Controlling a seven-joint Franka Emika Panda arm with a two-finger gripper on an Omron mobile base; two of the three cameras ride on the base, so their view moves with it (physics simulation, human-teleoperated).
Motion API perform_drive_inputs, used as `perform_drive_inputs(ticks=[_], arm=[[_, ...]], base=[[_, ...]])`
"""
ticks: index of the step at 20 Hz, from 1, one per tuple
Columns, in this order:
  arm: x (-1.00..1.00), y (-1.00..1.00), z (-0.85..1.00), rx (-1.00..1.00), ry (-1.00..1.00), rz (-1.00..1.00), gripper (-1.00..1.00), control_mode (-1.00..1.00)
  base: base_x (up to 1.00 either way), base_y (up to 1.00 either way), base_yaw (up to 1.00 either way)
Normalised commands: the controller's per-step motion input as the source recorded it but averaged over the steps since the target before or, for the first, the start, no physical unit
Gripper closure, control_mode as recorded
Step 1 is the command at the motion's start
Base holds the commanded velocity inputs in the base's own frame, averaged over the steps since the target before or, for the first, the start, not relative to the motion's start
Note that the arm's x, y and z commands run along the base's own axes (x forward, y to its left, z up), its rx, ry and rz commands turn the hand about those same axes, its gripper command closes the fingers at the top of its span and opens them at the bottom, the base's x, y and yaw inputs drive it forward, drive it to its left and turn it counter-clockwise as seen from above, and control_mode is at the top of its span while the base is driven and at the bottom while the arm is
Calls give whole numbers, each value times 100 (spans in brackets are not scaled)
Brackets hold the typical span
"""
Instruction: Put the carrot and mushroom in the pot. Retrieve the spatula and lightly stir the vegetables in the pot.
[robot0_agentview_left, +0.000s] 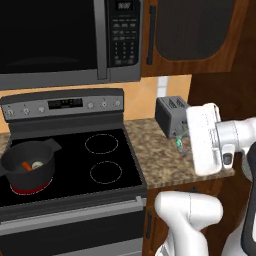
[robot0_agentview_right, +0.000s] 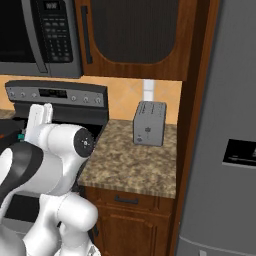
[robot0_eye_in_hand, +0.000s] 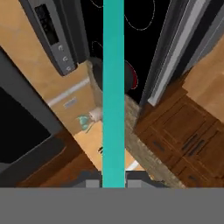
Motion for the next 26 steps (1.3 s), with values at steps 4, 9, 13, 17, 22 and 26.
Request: perform_drive_inputs(ticks=[4, 9, 13, 17, 22, 26], arm=[[0, 46, 0, 36, 59, -37, 100, -100], [5, 33, -10, 9, 61, -25, 100, -100], [7, 0, -7, 35, 37, -21, 100, -100], [2, 11, -20, 36, 4, -12, 100, -100], [23, 26, -7, 15, 25, 0, 100, -100], [6, 3, -23, 23, 8, 0, 100, -100]], base=[[0, 0, 0], [0, 0, 0], [0, 0, 0], [0, 0, 0], [0, 0, 0], [0, 0, 0]])
